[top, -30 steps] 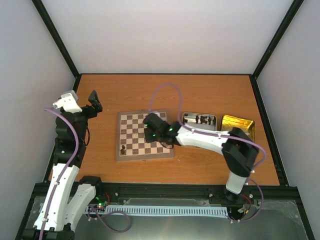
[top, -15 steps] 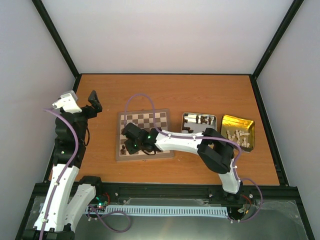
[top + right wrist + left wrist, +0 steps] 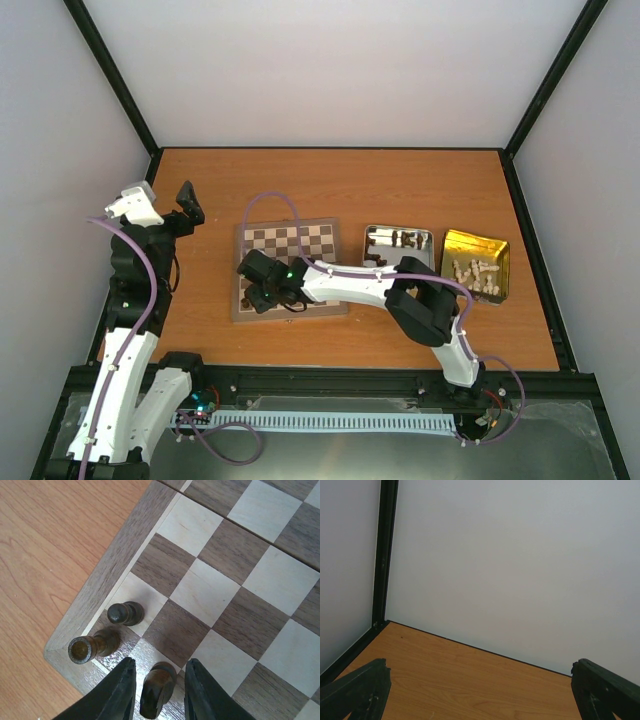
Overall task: Set up the chess pieces on the board
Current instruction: Place the chess piece on the chessboard.
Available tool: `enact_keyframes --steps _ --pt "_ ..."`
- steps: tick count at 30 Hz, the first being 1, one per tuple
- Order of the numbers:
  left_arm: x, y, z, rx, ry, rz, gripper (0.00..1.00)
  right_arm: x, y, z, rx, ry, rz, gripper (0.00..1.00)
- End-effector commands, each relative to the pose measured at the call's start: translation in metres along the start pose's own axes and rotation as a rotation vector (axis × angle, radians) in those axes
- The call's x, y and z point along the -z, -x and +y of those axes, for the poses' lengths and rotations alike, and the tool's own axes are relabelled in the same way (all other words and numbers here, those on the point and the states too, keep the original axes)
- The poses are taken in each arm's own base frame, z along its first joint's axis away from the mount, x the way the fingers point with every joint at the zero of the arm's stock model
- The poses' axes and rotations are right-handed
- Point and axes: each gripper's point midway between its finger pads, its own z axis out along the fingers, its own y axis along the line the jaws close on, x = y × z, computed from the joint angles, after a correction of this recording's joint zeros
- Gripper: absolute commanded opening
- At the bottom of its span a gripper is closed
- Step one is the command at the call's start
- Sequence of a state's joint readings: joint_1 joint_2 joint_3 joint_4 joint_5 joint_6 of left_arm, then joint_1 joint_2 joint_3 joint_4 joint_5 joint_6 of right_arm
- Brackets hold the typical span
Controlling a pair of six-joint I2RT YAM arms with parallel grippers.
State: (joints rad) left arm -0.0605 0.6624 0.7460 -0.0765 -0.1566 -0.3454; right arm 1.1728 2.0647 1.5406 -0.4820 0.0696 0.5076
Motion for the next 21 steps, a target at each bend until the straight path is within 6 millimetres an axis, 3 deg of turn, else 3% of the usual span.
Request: enact_keyframes --steps 1,9,16,21 --pt "0.003 0.005 0.003 0.003 0.011 -0.015 1.0 -0.006 -0.006 0.006 0.031 0.008 0.03 0.27" --pt "0.003 0.005 0.003 0.003 0.011 -0.014 1.0 -0.007 -0.011 0.015 0.038 0.056 0.055 0.17" --pt "0.003 0.006 0.004 0.003 0.014 -0.017 1.0 -0.007 -0.013 0.017 0.033 0.068 0.061 0.18" --pt "0.003 0.005 0.004 0.003 0.014 -0.016 1.0 -0.005 -0.011 0.02 0.035 0.088 0.057 0.25"
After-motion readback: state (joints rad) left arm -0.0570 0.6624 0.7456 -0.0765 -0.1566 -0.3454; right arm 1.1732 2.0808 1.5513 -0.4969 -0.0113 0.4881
